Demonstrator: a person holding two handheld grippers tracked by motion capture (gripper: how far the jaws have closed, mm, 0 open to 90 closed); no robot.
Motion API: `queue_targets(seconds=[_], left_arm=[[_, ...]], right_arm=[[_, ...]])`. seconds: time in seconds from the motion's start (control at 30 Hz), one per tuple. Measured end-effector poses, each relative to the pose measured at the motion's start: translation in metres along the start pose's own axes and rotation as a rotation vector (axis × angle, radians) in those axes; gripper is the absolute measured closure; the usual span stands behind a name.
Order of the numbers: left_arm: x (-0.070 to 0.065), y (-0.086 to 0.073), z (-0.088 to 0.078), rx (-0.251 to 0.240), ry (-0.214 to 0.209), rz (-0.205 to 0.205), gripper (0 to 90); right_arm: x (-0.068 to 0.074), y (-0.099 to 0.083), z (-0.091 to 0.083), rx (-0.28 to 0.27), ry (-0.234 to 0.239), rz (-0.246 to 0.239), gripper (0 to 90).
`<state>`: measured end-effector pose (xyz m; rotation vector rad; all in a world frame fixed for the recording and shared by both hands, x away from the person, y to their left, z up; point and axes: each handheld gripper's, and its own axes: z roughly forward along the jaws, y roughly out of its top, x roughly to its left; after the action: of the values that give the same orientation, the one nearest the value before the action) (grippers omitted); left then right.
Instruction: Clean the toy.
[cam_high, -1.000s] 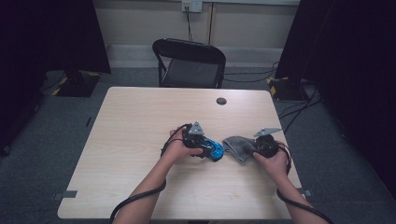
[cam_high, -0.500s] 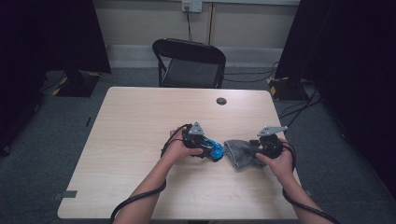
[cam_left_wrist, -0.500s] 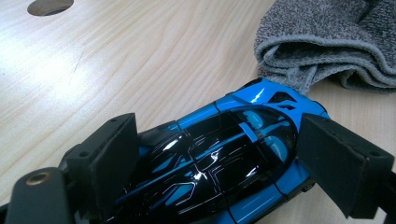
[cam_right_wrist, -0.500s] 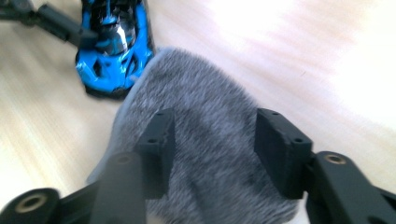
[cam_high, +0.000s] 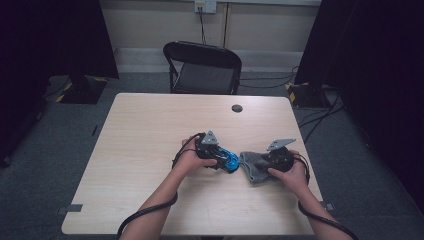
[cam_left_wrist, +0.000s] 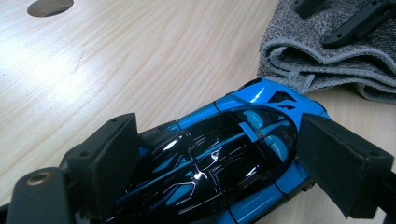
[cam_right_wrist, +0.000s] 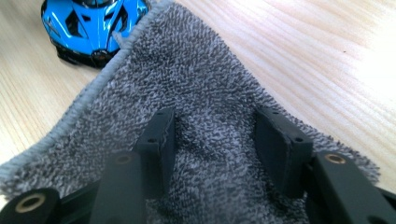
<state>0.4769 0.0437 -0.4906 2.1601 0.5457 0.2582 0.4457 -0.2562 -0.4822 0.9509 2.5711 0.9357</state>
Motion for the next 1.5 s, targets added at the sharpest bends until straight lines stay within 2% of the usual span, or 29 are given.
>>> queue_targets(seconds=[0.27,0.4,0.47,0.63,0.73,0.9,1.0,1.1,1.2,1.27,1.33,1.43,1.5], left_arm=[[0.002,0.003,-0.001,0.032,0.000,0.005,13.1],[0.004,0.003,-0.002,0.025,0.002,-0.024,15.2],[0.005,0.004,-0.003,0.027,0.002,-0.026,15.8],[0.006,0.007,-0.008,0.053,0.026,0.007,17.2],[0.005,0.005,-0.011,0.079,0.023,-0.002,17.1],[0.005,0.004,-0.011,0.086,0.031,0.003,15.2],[0.006,0.003,-0.010,0.091,0.038,-0.006,14.0],[0.007,0.001,-0.009,0.078,0.036,-0.011,12.2],[0.006,-0.001,-0.008,0.059,0.032,-0.020,11.3],[0.007,-0.001,-0.008,0.053,0.030,-0.018,11.2],[0.007,-0.002,-0.008,0.051,0.029,-0.016,11.2],[0.007,-0.002,-0.008,0.050,0.028,-0.017,11.2],[0.007,-0.002,-0.008,0.048,0.028,-0.017,11.2]], right_arm=[[0.003,0.002,0.002,0.017,-0.023,0.006,49.3],[0.001,0.002,-0.001,-0.006,-0.003,0.016,43.2],[0.001,0.003,-0.003,-0.017,0.007,0.013,39.9],[0.002,0.005,-0.007,-0.001,0.030,-0.007,34.9],[0.002,0.003,-0.009,0.006,0.040,-0.018,33.2],[0.001,-0.004,-0.006,0.030,0.045,-0.019,32.6],[0.005,-0.006,-0.003,0.026,0.003,-0.036,40.2],[0.007,-0.006,-0.004,0.024,-0.022,-0.016,62.7],[0.008,-0.005,-0.005,0.029,-0.035,0.003,75.9],[0.007,-0.004,-0.005,0.030,-0.042,0.033,78.4],[0.005,-0.002,-0.006,0.025,-0.041,0.085,79.4],[0.000,0.003,-0.009,-0.011,-0.047,0.151,79.8],[-0.004,0.010,-0.011,-0.030,-0.063,0.172,79.8]])
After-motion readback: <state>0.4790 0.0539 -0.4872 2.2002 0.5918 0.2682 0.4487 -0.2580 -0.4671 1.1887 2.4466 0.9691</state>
